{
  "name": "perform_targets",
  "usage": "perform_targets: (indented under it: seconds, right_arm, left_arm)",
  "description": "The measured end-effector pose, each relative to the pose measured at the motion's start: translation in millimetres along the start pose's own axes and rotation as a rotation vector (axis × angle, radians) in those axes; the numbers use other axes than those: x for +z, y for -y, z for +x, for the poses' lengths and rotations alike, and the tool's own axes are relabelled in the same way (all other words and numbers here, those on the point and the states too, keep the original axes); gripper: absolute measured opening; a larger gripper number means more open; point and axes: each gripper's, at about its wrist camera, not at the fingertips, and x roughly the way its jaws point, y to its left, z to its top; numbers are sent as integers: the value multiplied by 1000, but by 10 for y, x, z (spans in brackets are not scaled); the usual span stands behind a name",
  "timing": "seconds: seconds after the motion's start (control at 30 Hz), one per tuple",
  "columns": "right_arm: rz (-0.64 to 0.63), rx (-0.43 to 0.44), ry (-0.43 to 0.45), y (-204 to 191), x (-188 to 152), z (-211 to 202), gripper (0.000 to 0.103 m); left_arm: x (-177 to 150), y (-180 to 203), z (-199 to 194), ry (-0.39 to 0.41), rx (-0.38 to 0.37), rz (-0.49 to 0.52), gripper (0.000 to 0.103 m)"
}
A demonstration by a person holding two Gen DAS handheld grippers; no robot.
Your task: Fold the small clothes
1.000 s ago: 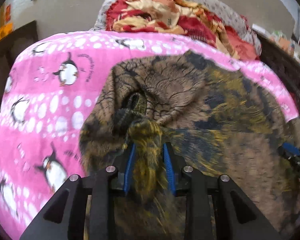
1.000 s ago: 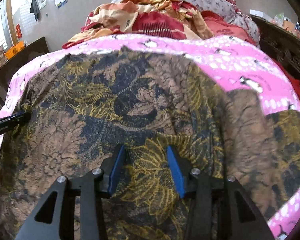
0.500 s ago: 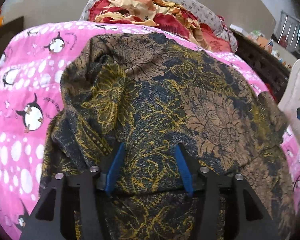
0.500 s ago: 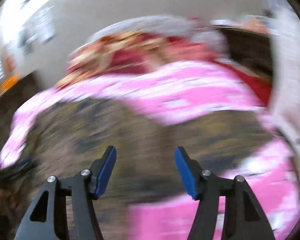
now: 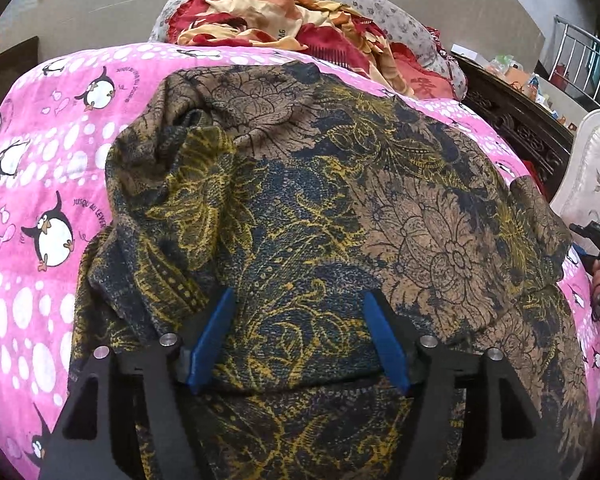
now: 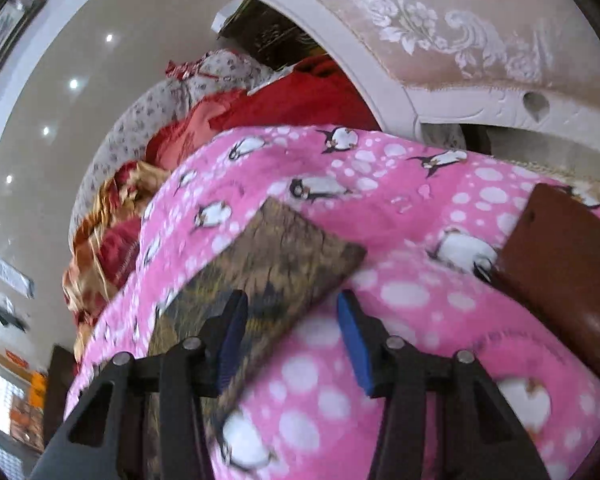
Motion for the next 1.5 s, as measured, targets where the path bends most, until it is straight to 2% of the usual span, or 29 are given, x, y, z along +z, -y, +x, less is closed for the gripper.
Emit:
perform_targets:
  seconds: [0.03, 0.1, 0.17, 0.27, 0.3, 0.4, 0.47, 0.6, 0.7, 0.77, 0.8, 0.87, 0.93, 0.97, 1.0, 1.07, 1.13, 1.17, 1.27, 1.37, 1.5]
  right_arm:
    - [18, 3, 2, 29, 33, 66, 39]
    - [32, -12, 10, 44, 75, 131, 23]
    - [35, -39, 10, 63, 106, 189, 16]
    - [-27, -81, 20, -90, 134, 122, 5]
    - [-47, -84, 34, -176, 143, 72, 5]
    - [-187, -25, 123, -728, 121, -281, 5]
    - [-298, 69, 138, -1245, -18, -485, 5]
    - [-467, 301, 68, -2225, -580, -629, 5]
    - [-605, 443, -57, -2918, -1330, -477, 5]
    - [-681, 458, -135, -3168, -1817, -271, 5]
    - [-706, 450, -203, -3257, -2151, -71, 5]
    - [-730, 411, -311, -3278, -2646, 262, 5]
    - [-757, 333, -392, -3180, -3112, 534, 5]
    - [-761, 306, -409, -3119, -3242, 597, 5]
    - [-772, 280, -418, -3050, -3371, 641, 6]
    - [-751, 306, -379, -3010, -3337, 560, 5]
    - [-776, 318, -356, -2981, -3303, 506, 5]
    - [-793, 313, -356, -2969, -3317, 494, 5]
    - [-838, 323, -329, -3009, -3379, 401, 5]
    - [-894, 328, -298, -3101, -3467, 323, 5]
    - [-948, 307, -285, -3174, -3558, 311, 8]
  left_arm:
    - [1, -6, 1, 0, 0, 0, 48]
    - [1, -2, 5, 1, 2, -1, 48]
    - [1, -10, 7, 0, 2, -1, 48]
    - [1, -12, 7, 0, 1, -1, 48]
    - [1, -12, 7, 0, 1, -2, 48]
    - [3, -11, 9, 0, 2, -1, 48]
    - [5, -14, 7, -1, 0, -2, 48]
    - [7, -29, -6, 3, -12, -11, 48]
    - [4, -65, -21, 9, -35, -30, 48]
    - [2, -98, -33, 13, -56, -46, 48]
    - [2, -110, -37, 14, -63, -53, 48]
    - [11, -130, -57, 15, -74, -68, 48]
    - [63, -100, -145, -4, -77, -91, 48]
    - [84, -86, -185, -1, -97, -100, 48]
    - [123, -57, -254, 15, -148, -113, 48]
    - [200, 36, -302, 44, -223, -116, 48]
    - [295, 154, -173, 1, -311, -133, 48]
    - [345, 220, -43, -44, -382, -172, 48]
    - [439, 366, 289, -152, -499, -249, 48]
    - [484, 458, 554, -233, -519, -309, 48]
    - [520, 391, 612, -213, -542, -381, 46]
